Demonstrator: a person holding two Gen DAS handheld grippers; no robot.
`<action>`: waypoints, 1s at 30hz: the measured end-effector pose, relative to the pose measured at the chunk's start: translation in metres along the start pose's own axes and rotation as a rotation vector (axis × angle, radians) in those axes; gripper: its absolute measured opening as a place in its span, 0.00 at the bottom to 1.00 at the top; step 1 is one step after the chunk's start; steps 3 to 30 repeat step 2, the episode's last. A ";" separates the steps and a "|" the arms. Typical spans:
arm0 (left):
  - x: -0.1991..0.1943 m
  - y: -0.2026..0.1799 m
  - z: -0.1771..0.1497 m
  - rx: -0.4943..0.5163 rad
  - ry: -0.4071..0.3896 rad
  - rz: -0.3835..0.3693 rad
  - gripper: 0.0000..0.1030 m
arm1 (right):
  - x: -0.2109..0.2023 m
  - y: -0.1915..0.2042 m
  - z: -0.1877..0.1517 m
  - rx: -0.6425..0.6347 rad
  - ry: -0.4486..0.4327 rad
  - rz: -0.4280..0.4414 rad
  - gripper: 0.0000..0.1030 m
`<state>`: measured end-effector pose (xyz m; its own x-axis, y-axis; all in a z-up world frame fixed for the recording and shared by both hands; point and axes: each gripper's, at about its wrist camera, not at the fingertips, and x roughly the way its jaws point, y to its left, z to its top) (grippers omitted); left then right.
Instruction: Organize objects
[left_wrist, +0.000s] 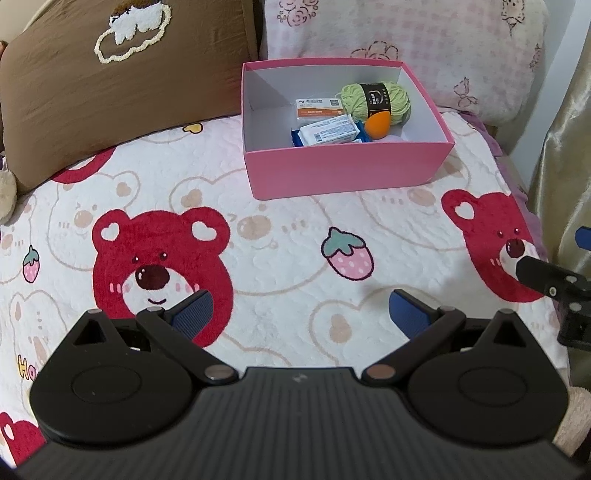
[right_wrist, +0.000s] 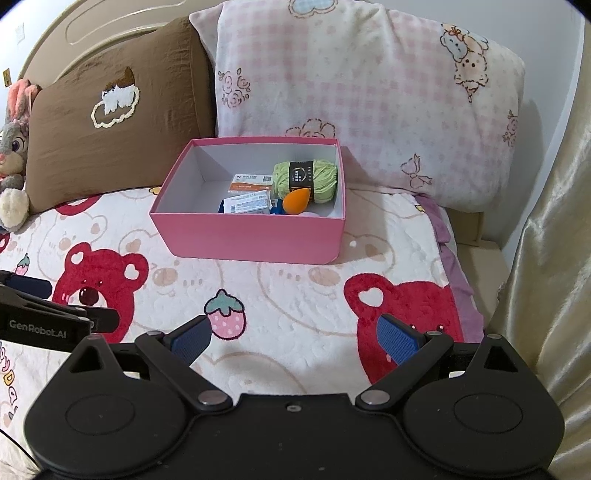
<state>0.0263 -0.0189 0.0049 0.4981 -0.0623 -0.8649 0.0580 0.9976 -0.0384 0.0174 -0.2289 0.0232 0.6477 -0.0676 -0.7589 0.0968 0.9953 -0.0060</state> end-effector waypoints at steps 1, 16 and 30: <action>-0.001 -0.001 0.000 0.001 0.000 -0.002 1.00 | 0.000 -0.001 -0.001 -0.002 0.000 0.000 0.95; -0.001 -0.001 0.000 0.000 0.001 -0.005 1.00 | 0.000 -0.001 -0.001 -0.001 0.001 -0.001 0.95; -0.001 -0.001 0.000 0.000 0.001 -0.005 1.00 | 0.000 -0.001 -0.001 -0.001 0.001 -0.001 0.95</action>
